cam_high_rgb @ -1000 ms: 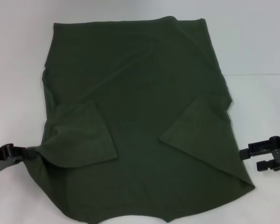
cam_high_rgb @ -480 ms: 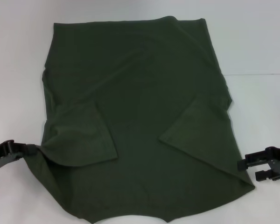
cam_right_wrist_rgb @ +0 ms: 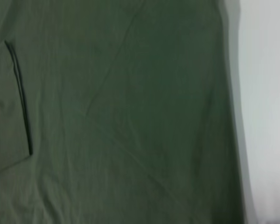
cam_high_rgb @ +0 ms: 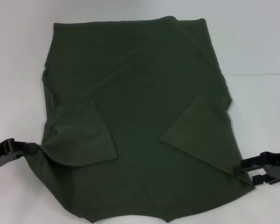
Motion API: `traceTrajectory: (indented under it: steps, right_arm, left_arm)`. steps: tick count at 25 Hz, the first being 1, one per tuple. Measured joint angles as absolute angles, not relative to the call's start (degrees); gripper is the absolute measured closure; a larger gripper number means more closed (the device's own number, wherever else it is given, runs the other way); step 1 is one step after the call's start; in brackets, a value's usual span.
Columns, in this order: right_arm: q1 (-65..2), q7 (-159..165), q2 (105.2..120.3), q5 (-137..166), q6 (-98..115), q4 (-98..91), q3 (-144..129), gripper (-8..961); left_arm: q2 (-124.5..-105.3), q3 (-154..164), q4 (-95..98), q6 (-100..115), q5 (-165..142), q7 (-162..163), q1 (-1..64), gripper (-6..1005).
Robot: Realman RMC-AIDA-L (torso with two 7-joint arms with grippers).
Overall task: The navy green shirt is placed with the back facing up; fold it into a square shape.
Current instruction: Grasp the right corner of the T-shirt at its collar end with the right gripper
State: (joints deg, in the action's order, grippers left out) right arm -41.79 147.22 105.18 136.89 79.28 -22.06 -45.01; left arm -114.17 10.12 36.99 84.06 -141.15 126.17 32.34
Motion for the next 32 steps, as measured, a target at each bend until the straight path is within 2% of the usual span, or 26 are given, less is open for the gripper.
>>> traceTrajectory:
  steps: [18, 27, 32]
  right_arm:
    - [-42.4, 146.7, 106.56, 137.2, 78.9, -22.1, -45.0, 135]
    - [-42.8, 147.0, 106.63, 137.6, 78.2, -22.2, -45.1, 136]
    - [-42.9, 147.1, 106.6, 137.7, 77.8, -22.3, -45.1, 320]
  left_arm:
    - [-114.17, 10.1, 37.0, 84.4, -140.4, 126.1, 32.3, 978]
    - [-114.17, 10.3, 36.9, 84.4, -139.6, 126.1, 32.3, 978]
    - [-114.17, 10.4, 36.9, 84.4, -139.1, 126.1, 32.3, 980]
